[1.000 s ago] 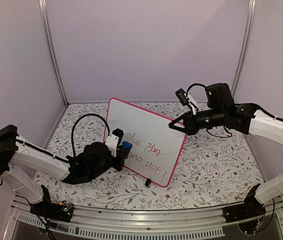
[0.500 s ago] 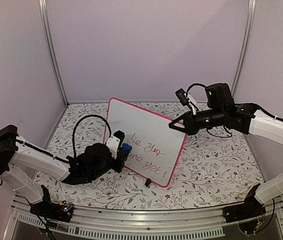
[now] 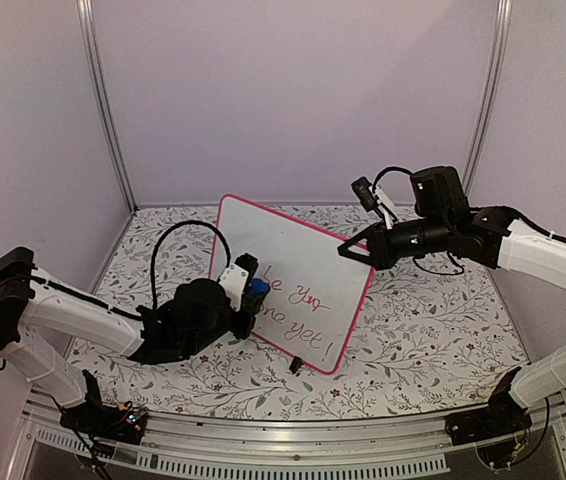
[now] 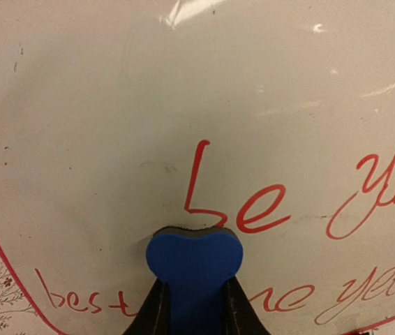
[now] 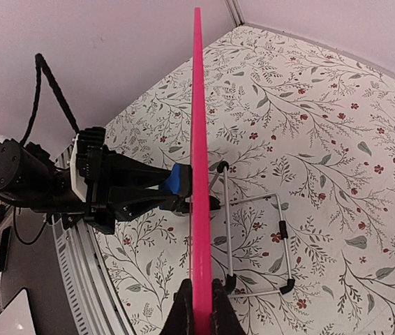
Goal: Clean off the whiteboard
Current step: Erase the center of the whiteboard.
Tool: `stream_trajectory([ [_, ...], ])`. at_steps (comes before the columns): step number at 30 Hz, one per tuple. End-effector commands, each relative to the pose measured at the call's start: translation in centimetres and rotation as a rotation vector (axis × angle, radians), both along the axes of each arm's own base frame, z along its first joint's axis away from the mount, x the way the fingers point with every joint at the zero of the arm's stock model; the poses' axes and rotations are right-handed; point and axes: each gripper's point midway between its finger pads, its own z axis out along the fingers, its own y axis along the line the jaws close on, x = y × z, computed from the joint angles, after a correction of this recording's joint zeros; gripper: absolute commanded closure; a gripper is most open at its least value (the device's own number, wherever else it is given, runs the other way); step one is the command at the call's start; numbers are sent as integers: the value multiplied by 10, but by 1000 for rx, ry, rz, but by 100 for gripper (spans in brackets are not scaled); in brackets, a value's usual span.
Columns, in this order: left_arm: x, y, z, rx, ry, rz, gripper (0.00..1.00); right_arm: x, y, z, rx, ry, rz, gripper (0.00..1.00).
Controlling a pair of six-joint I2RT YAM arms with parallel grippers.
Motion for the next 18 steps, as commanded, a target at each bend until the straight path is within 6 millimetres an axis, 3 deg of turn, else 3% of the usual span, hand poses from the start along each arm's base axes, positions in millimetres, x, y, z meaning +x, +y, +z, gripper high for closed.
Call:
stream_trajectory([
  [1, 6, -11, 25, -40, -54, 7, 88, -20, 5, -15, -35, 21, 94, 100],
  [18, 17, -9, 57, -90, -97, -1, 87, -19, 6, -15, -35, 23, 95, 100],
])
